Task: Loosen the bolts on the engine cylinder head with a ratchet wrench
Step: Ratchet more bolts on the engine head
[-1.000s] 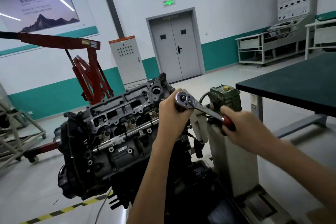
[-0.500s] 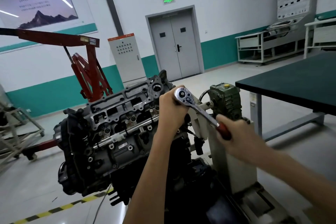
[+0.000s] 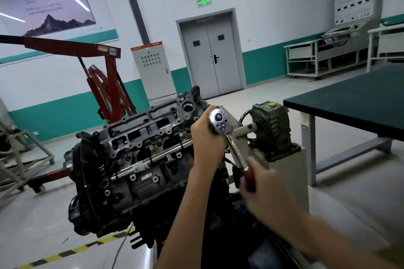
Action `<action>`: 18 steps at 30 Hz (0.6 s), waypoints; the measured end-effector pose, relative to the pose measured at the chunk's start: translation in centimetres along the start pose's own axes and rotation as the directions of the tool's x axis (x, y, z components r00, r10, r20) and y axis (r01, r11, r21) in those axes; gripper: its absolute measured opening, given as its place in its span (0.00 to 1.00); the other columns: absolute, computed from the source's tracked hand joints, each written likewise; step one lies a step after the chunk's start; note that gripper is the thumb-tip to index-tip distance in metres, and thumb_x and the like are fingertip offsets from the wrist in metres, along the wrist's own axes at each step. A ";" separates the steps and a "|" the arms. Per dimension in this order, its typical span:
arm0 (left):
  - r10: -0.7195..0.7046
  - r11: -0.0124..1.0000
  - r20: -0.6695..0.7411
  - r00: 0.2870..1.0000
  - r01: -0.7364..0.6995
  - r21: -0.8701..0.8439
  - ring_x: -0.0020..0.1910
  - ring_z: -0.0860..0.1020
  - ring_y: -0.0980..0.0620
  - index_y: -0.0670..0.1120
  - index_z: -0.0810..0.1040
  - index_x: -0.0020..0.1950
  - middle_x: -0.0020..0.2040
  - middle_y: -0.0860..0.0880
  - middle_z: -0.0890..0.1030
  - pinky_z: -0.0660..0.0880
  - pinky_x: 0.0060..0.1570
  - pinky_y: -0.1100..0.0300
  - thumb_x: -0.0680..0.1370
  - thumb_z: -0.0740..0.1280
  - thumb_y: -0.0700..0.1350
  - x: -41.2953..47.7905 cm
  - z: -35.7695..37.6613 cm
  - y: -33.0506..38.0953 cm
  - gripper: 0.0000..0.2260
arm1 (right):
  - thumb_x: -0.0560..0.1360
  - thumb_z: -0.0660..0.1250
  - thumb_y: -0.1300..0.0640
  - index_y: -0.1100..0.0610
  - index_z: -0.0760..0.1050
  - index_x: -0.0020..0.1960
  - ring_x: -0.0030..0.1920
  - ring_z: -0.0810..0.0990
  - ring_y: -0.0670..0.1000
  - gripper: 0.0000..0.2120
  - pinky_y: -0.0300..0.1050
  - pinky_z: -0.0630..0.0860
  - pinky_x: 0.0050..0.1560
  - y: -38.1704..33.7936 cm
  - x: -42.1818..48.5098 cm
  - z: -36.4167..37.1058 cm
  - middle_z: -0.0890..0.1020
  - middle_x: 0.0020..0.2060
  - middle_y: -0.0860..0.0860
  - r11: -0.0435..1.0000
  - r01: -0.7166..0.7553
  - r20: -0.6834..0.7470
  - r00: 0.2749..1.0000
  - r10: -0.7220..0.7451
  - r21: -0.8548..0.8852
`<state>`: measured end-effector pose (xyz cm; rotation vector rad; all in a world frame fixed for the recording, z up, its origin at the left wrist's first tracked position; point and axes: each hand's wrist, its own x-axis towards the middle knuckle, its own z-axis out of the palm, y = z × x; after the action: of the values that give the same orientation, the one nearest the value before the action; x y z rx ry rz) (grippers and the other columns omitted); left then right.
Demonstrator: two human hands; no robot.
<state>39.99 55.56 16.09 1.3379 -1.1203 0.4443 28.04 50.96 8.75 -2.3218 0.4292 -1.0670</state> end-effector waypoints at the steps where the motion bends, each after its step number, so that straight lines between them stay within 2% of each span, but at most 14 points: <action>1: -0.007 1.000 0.004 1.000 0.007 -0.006 0.29 0.65 0.58 0.50 0.67 0.34 0.28 0.53 0.69 0.64 0.29 0.59 0.68 0.68 0.33 0.0 -0.1 0.0 0.15 | 0.71 0.66 0.59 0.56 0.71 0.54 0.27 0.71 0.42 0.12 0.25 0.68 0.30 -1.1 -0.9 1.6 0.71 0.29 0.43 0.994 -0.038 -0.014 0.999 0.040 0.106; 4: 0.005 1.000 0.061 0.998 -0.006 0.019 0.29 0.62 0.60 0.52 0.64 0.32 0.29 0.56 0.65 0.61 0.30 0.64 0.72 0.67 0.32 0.5 -0.8 -0.1 0.19 | 0.70 0.65 0.60 0.49 0.68 0.46 0.28 0.74 0.43 0.09 0.26 0.67 0.28 -3.5 -1.8 4.3 0.72 0.27 0.44 0.949 -0.077 -0.026 0.996 0.089 0.305; 6: -0.035 0.999 0.090 0.995 0.032 0.034 0.29 0.62 0.60 0.52 0.64 0.31 0.28 0.57 0.65 0.62 0.30 0.63 0.71 0.66 0.29 0.9 -1.0 0.0 0.21 | 0.70 0.65 0.62 0.49 0.67 0.45 0.26 0.73 0.42 0.11 0.26 0.64 0.26 -2.9 -1.4 3.5 0.70 0.25 0.44 0.954 -0.043 -0.032 0.998 0.055 0.297; 7: -0.064 0.997 0.098 0.993 0.061 0.038 0.28 0.62 0.60 0.51 0.64 0.30 0.27 0.57 0.65 0.62 0.30 0.63 0.71 0.66 0.28 1.0 -1.0 0.0 0.21 | 0.69 0.66 0.62 0.50 0.68 0.45 0.24 0.72 0.43 0.11 0.28 0.65 0.26 -2.1 -1.1 2.6 0.70 0.24 0.44 0.968 -0.014 -0.017 1.000 0.019 0.249; 9: -0.107 0.993 0.105 0.989 0.101 0.059 0.27 0.64 0.60 0.50 0.65 0.28 0.25 0.56 0.67 0.64 0.29 0.65 0.69 0.65 0.26 1.1 -0.9 0.1 0.21 | 0.70 0.66 0.62 0.54 0.70 0.47 0.24 0.73 0.46 0.09 0.39 0.70 0.27 0.3 0.0 0.0 0.73 0.26 0.46 0.995 0.064 0.044 0.997 -0.067 0.079; 10: -0.110 0.992 0.108 0.988 0.103 0.071 0.27 0.65 0.60 0.50 0.66 0.28 0.25 0.56 0.68 0.64 0.29 0.67 0.68 0.65 0.26 1.1 -0.9 0.2 0.21 | 0.70 0.66 0.61 0.55 0.70 0.48 0.26 0.74 0.48 0.09 0.42 0.72 0.28 1.5 0.9 -1.6 0.74 0.27 0.47 0.994 0.105 0.098 0.990 -0.102 -0.016; 11: -0.106 0.992 0.112 0.988 0.097 0.079 0.27 0.65 0.59 0.49 0.67 0.28 0.26 0.55 0.69 0.63 0.28 0.68 0.68 0.64 0.25 1.1 -0.9 0.3 0.20 | 0.71 0.66 0.60 0.55 0.70 0.49 0.26 0.75 0.47 0.08 0.41 0.72 0.27 2.6 2.2 -3.2 0.74 0.28 0.47 0.983 0.151 0.152 0.979 -0.135 -0.103; 13: -0.090 0.993 0.111 0.990 0.081 0.083 0.27 0.65 0.59 0.50 0.68 0.28 0.25 0.55 0.70 0.62 0.28 0.69 0.68 0.64 0.25 1.2 -0.9 0.4 0.21 | 0.71 0.67 0.61 0.56 0.71 0.50 0.26 0.73 0.43 0.09 0.33 0.67 0.28 3.9 5.1 -6.2 0.73 0.29 0.45 0.924 0.266 0.198 0.956 -0.216 -0.275; 14: -0.079 0.994 0.109 0.991 0.071 0.081 0.27 0.67 0.60 0.52 0.69 0.28 0.24 0.56 0.71 0.62 0.28 0.71 0.69 0.65 0.26 1.2 -0.9 0.5 0.22 | 0.70 0.69 0.61 0.57 0.72 0.50 0.26 0.72 0.45 0.10 0.33 0.66 0.29 4.1 6.7 -7.4 0.74 0.29 0.47 0.879 0.313 0.187 0.947 -0.261 -0.360; 16: -0.059 0.996 0.110 0.992 0.051 0.074 0.27 0.69 0.62 0.55 0.72 0.30 0.25 0.59 0.73 0.64 0.30 0.72 0.70 0.67 0.28 1.2 -0.9 0.5 0.22 | 0.67 0.71 0.62 0.60 0.73 0.48 0.28 0.75 0.53 0.12 0.40 0.69 0.31 3.7 9.2 -9.0 0.78 0.31 0.53 0.803 0.371 0.153 0.928 -0.340 -0.466; 18: -0.052 0.997 0.104 0.993 0.045 0.067 0.28 0.70 0.62 0.55 0.73 0.32 0.26 0.59 0.74 0.65 0.31 0.73 0.71 0.69 0.30 1.0 -1.0 0.5 0.20 | 0.67 0.70 0.62 0.60 0.72 0.49 0.31 0.76 0.57 0.12 0.46 0.72 0.33 3.3 10.2 -9.2 0.79 0.33 0.55 0.775 0.379 0.144 0.923 -0.357 -0.506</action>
<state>40.45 56.25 17.34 1.4557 -1.1661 0.3806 27.25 40.18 17.84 -3.0105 0.2750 -1.1893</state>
